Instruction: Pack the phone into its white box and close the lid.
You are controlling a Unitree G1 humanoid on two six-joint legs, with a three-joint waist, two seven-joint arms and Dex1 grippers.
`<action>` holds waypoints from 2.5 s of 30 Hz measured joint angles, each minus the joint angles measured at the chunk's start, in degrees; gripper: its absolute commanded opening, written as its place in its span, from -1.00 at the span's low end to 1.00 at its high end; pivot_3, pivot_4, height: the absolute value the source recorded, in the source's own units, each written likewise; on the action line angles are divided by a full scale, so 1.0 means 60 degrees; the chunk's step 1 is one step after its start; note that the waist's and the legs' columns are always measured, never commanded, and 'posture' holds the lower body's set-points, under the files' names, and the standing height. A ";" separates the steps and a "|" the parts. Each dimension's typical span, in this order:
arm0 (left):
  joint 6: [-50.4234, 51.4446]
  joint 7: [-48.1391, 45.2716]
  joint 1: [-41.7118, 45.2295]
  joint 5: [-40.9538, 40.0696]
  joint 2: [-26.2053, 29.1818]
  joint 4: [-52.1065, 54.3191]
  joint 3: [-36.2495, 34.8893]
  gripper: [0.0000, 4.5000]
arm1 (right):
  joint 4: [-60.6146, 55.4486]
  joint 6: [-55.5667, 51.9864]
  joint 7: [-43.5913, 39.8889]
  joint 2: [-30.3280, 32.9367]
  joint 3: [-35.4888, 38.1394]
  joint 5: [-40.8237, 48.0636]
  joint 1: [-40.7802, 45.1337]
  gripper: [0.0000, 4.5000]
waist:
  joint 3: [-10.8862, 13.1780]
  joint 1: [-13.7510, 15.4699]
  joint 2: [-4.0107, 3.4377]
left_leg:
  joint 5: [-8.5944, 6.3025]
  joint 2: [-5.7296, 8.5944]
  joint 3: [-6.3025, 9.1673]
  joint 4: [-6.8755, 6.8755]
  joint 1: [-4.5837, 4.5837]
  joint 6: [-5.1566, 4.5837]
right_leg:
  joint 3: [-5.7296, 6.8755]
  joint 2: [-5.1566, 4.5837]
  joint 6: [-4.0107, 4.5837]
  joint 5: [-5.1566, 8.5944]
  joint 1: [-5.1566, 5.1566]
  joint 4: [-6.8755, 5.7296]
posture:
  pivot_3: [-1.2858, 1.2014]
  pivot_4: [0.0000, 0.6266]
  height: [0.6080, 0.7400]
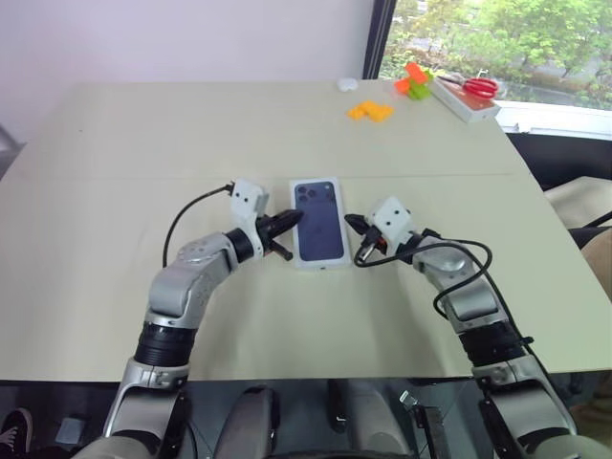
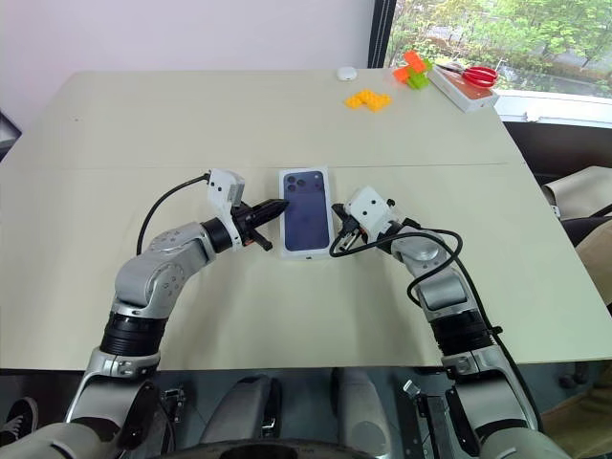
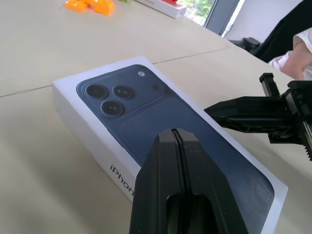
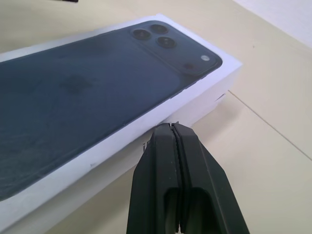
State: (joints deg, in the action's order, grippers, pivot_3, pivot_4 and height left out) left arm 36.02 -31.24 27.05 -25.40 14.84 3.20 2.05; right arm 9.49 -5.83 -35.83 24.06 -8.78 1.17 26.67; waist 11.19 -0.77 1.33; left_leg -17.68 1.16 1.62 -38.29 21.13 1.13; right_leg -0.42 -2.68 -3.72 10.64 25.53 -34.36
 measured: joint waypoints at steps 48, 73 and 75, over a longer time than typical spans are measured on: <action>0.0122 0.0702 0.0565 0.0590 -0.0493 -0.0489 -0.0196 -1.00 | 0.0136 -0.0556 -0.0089 0.0011 0.0038 -0.0157 0.0544 -0.98 | -0.0002 -0.0036 0.0003 | 0.0012 0.0008 -0.0024 -0.0021 -0.0121 0.0018 | -0.0040 0.0006 0.0001 0.0001 -0.0053 -0.0121 | 0.03 -0.52 1.00; -0.0280 0.0892 -0.0797 0.1068 -0.0429 -0.0551 -0.0075 -1.00 | 0.0084 -0.0395 -0.0084 0.0274 -0.0045 -0.0538 -0.0133 -0.98 | -0.0003 -0.0016 0.0004 | 0.0012 0.0007 -0.0027 -0.0020 -0.0123 0.0019 | -0.0045 0.0006 0.0002 0.0001 -0.0053 -0.0120 | 0.03 -0.52 1.00; -0.0281 0.0886 -0.0828 0.1176 -0.0411 -0.0613 -0.0035 -1.00 | 0.0012 -0.0412 -0.0083 0.0246 -0.0051 -0.0541 -0.0214 -0.98 | -0.0003 -0.0004 0.0004 | 0.0012 0.0007 -0.0027 -0.0021 -0.0123 0.0019 | -0.0044 0.0006 0.0002 0.0001 -0.0053 -0.0121 | 0.03 -0.52 1.00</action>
State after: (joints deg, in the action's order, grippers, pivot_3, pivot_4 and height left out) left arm 34.34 -25.92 22.08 -18.35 12.37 -0.48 1.84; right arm 9.56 -8.30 -36.32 25.54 -9.09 -2.07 25.38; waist 11.18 -0.79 1.36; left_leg -17.61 1.20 1.46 -38.41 20.39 1.24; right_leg -0.69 -2.64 -3.71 10.65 25.21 -35.08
